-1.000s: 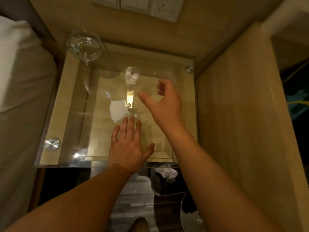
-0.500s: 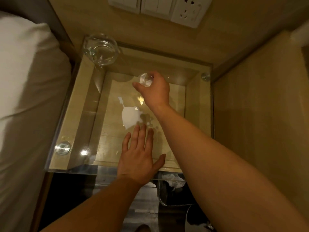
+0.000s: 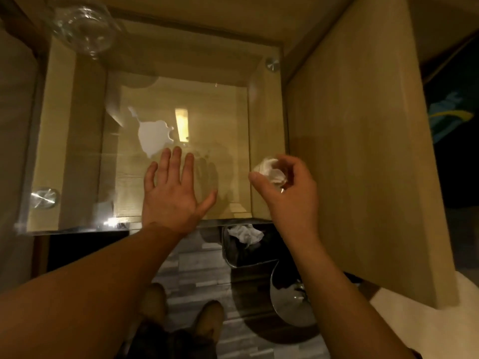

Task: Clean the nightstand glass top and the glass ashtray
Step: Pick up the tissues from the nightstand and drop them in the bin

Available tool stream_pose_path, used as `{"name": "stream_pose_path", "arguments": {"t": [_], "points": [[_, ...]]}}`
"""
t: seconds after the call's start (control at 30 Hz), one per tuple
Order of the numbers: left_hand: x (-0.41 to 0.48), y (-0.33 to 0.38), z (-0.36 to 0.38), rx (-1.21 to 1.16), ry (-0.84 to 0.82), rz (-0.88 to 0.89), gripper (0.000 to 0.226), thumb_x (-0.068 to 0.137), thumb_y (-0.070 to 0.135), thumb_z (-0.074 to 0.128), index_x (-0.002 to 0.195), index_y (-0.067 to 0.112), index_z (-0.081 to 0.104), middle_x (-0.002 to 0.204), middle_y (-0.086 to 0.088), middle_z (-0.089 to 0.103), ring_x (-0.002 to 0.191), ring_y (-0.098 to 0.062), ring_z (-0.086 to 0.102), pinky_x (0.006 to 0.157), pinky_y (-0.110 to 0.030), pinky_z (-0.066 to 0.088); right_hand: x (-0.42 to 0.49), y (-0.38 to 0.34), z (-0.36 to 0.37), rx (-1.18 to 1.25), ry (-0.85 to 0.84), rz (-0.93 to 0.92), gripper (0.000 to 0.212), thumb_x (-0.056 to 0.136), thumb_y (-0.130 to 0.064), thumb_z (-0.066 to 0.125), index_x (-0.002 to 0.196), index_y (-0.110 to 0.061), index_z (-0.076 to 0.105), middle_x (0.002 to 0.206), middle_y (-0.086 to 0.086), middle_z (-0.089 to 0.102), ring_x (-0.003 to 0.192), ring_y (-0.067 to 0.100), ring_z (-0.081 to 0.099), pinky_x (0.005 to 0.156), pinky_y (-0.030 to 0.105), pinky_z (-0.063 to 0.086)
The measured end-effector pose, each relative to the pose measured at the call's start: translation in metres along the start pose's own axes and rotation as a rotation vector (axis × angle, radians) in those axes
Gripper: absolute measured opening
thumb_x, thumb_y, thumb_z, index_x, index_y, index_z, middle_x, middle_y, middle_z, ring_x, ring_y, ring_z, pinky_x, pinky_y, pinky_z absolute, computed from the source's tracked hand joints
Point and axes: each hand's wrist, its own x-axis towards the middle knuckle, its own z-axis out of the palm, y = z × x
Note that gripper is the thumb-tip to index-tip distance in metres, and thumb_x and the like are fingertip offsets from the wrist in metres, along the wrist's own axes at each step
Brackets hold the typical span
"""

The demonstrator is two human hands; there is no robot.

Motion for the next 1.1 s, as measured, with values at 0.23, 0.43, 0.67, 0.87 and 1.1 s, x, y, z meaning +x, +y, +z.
{"name": "stream_pose_path", "arguments": {"t": [0.23,0.43,0.67,0.87,1.1], "points": [[-0.001,0.001,-0.001,-0.038,0.026,0.006,0.090,0.097,0.074,0.036,0.158,0.008,0.033,0.167,-0.023,0.031,0.158,-0.037,0.021,0.122,-0.057,0.017,-0.082,0.090,-0.032,-0.013,0.073,0.194,0.057,0.076,-0.050,0.085,0.125,-0.036,0.061,0.118,-0.018,0.068,0.109,0.003,0.066,0.091,0.032,0.059],[-0.001,0.001,-0.004,-0.038,0.029,0.011,0.090,0.097,0.074,0.035,0.159,0.010,0.030,0.169,-0.022,0.028,0.159,-0.036,0.017,0.124,-0.057,0.014,-0.085,0.162,-0.002,-0.075,0.149,0.306,0.059,0.083,-0.030,0.085,0.134,-0.014,0.059,0.125,0.004,0.066,0.112,0.018,0.065,0.098,0.040,0.056],[-0.002,0.002,-0.003,-0.040,0.062,0.014,0.088,0.098,0.074,0.035,0.159,0.010,0.031,0.169,-0.022,0.028,0.160,-0.035,0.017,0.125,-0.057,0.015,-0.068,0.217,0.025,-0.178,0.070,0.410,0.062,0.084,-0.021,0.084,0.136,-0.005,0.056,0.130,0.017,0.062,0.118,0.032,0.063,0.101,0.039,0.052],[-0.002,0.001,-0.001,-0.029,0.062,0.026,0.089,0.098,0.075,0.033,0.159,0.010,0.029,0.169,-0.022,0.026,0.160,-0.035,0.016,0.125,-0.057,0.015,-0.080,0.224,0.012,-0.222,0.043,0.410,0.067,0.085,-0.026,0.084,0.141,-0.006,0.054,0.138,0.015,0.059,0.127,0.030,0.058,0.100,0.030,0.044],[-0.005,0.005,-0.019,0.018,-0.060,0.015,0.091,0.100,0.076,0.021,0.164,0.011,0.021,0.173,-0.019,0.020,0.161,-0.034,0.014,0.126,-0.057,0.018,-0.109,0.152,-0.019,-0.278,-0.132,0.125,0.058,0.088,-0.039,0.079,0.137,-0.019,0.057,0.133,0.000,0.059,0.117,0.011,0.056,0.095,0.025,0.047]]}}
